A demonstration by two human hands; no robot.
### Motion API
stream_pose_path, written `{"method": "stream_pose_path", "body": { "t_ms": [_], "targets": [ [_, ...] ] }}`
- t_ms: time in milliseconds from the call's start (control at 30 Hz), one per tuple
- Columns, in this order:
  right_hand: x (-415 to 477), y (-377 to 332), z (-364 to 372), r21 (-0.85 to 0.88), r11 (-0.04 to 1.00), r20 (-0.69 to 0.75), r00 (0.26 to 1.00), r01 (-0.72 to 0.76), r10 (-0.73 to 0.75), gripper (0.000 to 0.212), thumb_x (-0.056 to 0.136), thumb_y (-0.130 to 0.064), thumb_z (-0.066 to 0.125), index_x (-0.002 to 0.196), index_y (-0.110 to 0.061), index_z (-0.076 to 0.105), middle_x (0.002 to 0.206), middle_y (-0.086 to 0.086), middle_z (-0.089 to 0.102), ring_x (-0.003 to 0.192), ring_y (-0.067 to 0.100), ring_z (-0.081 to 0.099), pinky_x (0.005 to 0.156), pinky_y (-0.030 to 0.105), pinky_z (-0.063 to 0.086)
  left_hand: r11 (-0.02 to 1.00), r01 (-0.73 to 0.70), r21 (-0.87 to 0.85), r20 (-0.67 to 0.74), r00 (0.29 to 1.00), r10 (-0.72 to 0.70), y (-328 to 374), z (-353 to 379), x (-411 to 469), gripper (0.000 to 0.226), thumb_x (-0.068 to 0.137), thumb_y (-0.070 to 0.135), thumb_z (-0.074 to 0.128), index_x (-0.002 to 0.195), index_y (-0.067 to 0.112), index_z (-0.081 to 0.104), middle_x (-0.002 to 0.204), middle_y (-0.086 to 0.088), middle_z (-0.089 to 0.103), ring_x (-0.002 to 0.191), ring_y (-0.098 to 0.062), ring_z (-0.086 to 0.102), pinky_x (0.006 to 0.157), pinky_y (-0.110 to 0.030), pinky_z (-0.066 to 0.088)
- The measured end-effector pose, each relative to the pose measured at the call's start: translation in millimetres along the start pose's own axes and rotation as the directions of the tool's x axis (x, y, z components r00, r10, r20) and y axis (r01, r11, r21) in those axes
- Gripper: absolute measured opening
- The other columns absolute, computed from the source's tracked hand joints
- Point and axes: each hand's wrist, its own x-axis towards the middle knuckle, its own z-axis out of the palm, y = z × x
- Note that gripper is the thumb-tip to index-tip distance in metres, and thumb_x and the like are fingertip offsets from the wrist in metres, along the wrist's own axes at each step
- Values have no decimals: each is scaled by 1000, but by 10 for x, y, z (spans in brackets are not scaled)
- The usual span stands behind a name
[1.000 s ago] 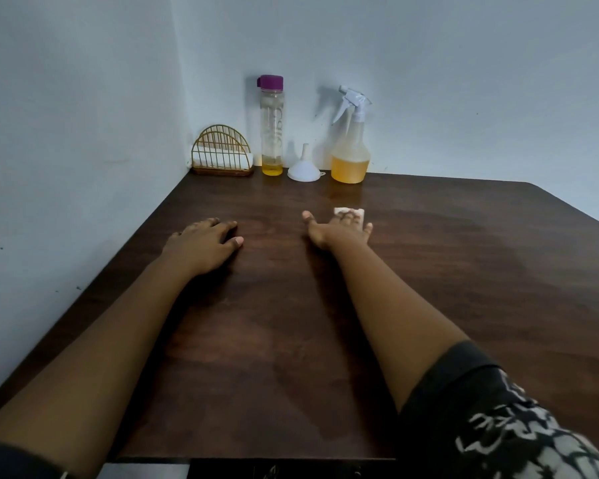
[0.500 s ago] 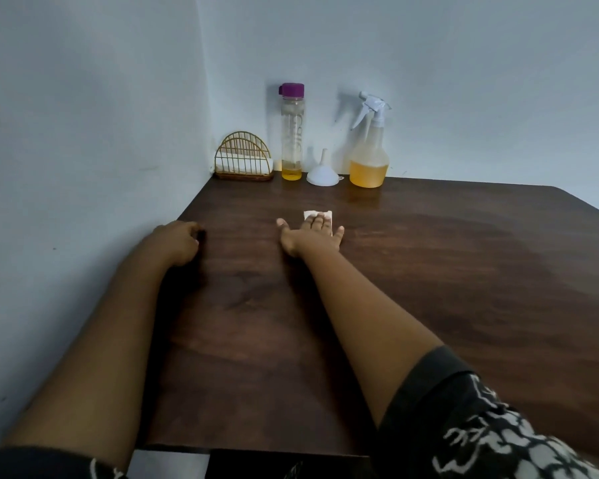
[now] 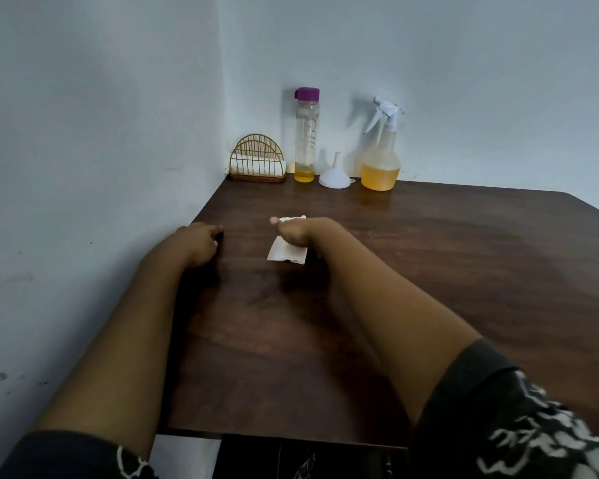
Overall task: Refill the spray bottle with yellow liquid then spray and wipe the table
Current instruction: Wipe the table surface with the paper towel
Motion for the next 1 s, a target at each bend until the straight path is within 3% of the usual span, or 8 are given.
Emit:
{"method": "stream_pose_path", "body": {
  "t_ms": [100,200,400,600,700,867,1000],
  "targets": [
    [10,133,70,-145,989,-149,989,5,-27,62,100,-48,14,151,-16,0,158,3,-14,145,19,-12,113,52,-7,999,-25,26,18,1000,25,-23,12,-54,48,101,18,34,149,19,24,157,-9,16,144,-27,17,117,-36,15],
    [10,37,333,-188,982,-248,969,-36,-12,67,98,-52,12,150,-11,-1,158,5,-8,146,18,-10,113,49,-10,1000,-27,13,30,999,27,-60,43,-125,49,102,19,32,149,19,21,159,-7,11,145,-24,12,118,-34,11],
    [51,-624,557,-289,954,-179,975,80,-135,69,97,-53,6,149,-9,-1,159,6,-7,145,19,-11,109,51,-19,999,2,52,22,1000,-4,-116,76,-309,51,101,21,34,149,12,18,159,-8,10,145,-23,13,115,-34,14],
    [-126,36,338,-285,946,-259,962,-157,81,70,97,-55,5,150,-10,-2,159,5,-5,146,19,-9,108,55,-18,995,-3,100,31,1000,-1,-128,82,-511,52,102,24,32,149,8,18,159,-10,9,146,-23,12,115,-32,14],
    [-202,-33,388,-291,944,-264,962,-154,76,71,96,-55,5,149,-8,-2,159,7,-6,146,20,-10,108,55,-18,995,6,103,30,1000,-9,-117,38,-610,48,101,20,35,145,5,27,157,-10,17,143,-25,21,113,-33,21],
    [-291,-726,781,-345,932,-177,967,113,-183,70,96,-56,5,149,-11,-2,159,5,-6,145,19,-11,106,54,-22,989,82,121,-17,997,-80,-179,-29,-909,38,95,10,42,133,8,47,141,-12,45,125,-27,45,101,-32,36],
    [-410,-398,675,-343,939,-229,968,18,-102,70,96,-56,5,150,-12,0,159,3,-4,146,20,-9,106,55,-22,992,80,99,-42,996,-76,-270,18,-1195,35,95,11,44,130,7,50,141,-10,46,125,-26,45,100,-31,36]
  ]
}}
